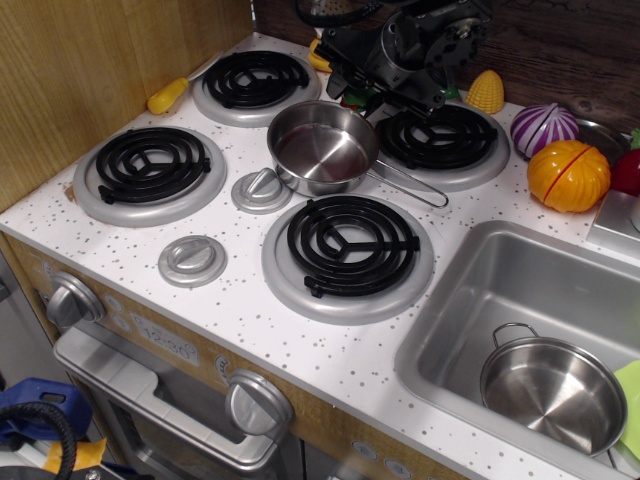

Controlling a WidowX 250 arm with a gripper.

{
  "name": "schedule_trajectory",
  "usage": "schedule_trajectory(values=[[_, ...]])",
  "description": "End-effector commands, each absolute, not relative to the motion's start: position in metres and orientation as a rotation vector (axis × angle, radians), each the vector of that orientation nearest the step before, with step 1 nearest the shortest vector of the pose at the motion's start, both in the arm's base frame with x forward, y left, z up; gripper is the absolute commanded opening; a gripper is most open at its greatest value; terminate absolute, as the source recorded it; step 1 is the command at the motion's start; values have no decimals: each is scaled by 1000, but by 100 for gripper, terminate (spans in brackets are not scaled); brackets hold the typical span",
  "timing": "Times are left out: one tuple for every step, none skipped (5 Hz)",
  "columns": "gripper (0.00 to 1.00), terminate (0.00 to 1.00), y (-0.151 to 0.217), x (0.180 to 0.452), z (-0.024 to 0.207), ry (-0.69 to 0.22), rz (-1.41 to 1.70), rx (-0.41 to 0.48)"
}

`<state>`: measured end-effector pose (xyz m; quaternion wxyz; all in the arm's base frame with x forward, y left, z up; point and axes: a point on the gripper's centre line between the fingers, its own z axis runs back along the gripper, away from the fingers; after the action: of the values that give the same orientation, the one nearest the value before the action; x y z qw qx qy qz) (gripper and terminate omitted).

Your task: Put pepper in pot or pan

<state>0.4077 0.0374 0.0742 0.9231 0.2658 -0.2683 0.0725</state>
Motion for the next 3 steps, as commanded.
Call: schedule_trajectory(values=[[0, 0, 51, 399, 87, -630, 201, 543], [100, 0, 60, 393, 74, -637, 203, 530], [100, 0, 60, 393, 74, -637, 203, 530]])
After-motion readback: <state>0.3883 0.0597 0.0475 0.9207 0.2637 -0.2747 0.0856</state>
